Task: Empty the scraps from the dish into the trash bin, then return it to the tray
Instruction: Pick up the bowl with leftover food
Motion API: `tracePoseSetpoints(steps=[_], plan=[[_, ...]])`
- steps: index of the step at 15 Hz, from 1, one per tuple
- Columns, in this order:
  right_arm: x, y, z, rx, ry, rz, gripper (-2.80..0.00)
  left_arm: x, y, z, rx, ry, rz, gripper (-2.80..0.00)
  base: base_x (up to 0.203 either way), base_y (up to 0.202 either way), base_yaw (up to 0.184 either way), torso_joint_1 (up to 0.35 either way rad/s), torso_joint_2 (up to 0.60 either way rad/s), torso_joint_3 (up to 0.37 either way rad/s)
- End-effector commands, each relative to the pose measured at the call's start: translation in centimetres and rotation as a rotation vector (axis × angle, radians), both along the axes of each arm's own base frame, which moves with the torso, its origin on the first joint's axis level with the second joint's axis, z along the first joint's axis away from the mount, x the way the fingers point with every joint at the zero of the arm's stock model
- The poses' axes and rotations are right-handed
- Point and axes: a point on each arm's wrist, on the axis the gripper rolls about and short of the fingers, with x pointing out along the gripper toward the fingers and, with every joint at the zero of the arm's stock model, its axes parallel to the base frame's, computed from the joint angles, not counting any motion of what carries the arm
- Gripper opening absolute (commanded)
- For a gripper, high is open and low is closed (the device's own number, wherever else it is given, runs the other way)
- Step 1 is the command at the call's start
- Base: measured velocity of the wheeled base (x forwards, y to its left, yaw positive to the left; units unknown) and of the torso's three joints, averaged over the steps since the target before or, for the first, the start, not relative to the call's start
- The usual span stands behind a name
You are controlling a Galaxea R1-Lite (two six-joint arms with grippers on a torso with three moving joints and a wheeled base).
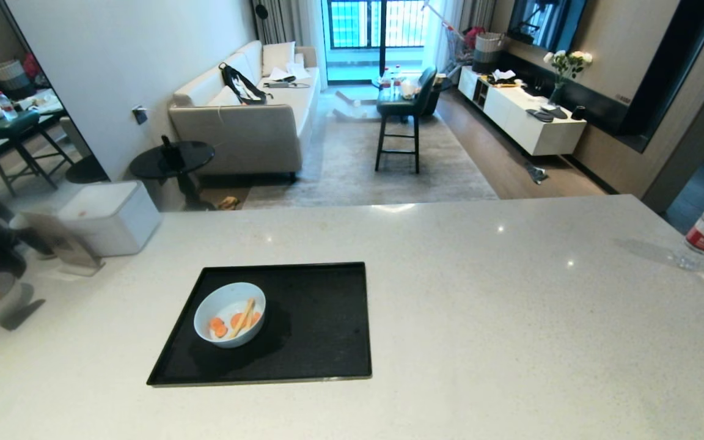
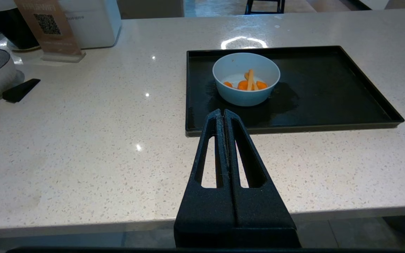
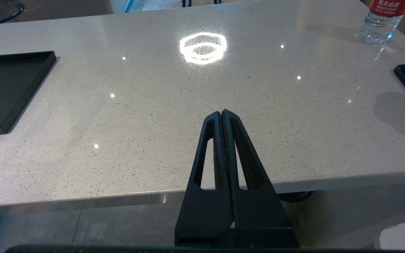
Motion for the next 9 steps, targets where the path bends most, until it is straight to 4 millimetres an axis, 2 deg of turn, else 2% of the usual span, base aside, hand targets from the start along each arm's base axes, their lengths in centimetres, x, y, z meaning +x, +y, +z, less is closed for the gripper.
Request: tracePoseSetpoints(steps=[1, 9], plan=[[0.00, 0.00, -0.01, 0.000, 0.000, 0.000, -2.80, 0.00, 0.00, 0.01, -0.001, 0.000, 0.000, -2.80, 0.000, 0.000, 0.000, 0.000, 0.00, 0.000], [-0.01, 0.00, 0.01, 0.000, -0.001, 0.000, -2.80, 0.01, 0.00, 0.02, -0.003, -0.001, 0.001, -2.80, 0.000, 0.000, 0.000, 0.000, 0.00, 0.000]])
